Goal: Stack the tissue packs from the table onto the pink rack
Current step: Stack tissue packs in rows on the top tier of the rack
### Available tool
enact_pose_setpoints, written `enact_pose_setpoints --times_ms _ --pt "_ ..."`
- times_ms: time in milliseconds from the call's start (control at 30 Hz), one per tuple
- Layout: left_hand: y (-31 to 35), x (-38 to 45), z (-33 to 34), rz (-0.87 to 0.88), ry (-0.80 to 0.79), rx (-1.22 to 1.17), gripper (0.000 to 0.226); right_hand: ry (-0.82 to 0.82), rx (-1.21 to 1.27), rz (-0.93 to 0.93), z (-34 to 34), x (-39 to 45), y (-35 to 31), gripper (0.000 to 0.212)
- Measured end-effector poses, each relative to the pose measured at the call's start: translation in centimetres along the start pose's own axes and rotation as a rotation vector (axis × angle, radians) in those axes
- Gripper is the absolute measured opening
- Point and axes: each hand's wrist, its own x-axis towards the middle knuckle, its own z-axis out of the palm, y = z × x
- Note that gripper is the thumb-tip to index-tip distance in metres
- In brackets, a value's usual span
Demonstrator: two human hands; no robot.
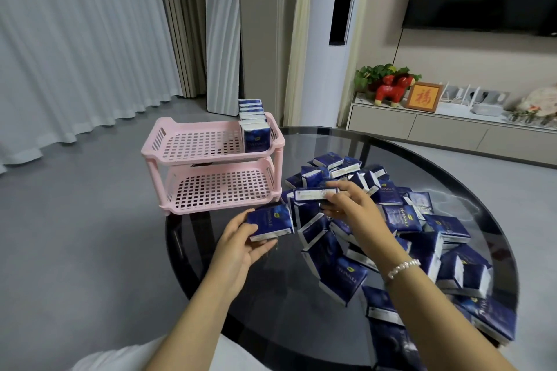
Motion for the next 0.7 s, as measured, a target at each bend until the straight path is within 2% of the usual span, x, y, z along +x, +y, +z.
enact_pose_setpoints --times_ms 133,233,367,433,533,600,700 --pt "-0.5 -0.5 -0.7 0.013 0.029 -0.022 0.032 0.030 -0.004 0.007 1.4 -2.0 0.9 0.025" --pt "-1.2 -0.7 -0.4 0.053 0.046 0.058 0.023 0.036 0.056 -0.022 2.9 -3.6 1.8 0.029" --pt "-2.0 -1.2 -0.1 0.072 0.038 0.108 0.020 0.091 0.061 -0.065 4.6 -5.0 3.0 0.019" --pt "-2.3 -1.3 -0.1 0.068 0.025 0.087 0.025 0.143 0.022 -0.092 5.1 -5.3 3.7 0.013" --pt "-2.5 -1.5 0.0 0.023 -0.064 0.063 0.043 0.205 -0.033 -0.097 5.5 -5.3 4.6 0.026" --pt "-2.3 -1.6 0.3 -0.022 -0.103 0.051 0.040 0.213 -0.064 -0.077 5.6 -5.2 4.9 0.039" --pt "-2.3 -1.6 0.8 -0.071 -0.082 0.066 0.029 0.201 -0.114 -0.088 5.6 -5.4 5.1 0.045"
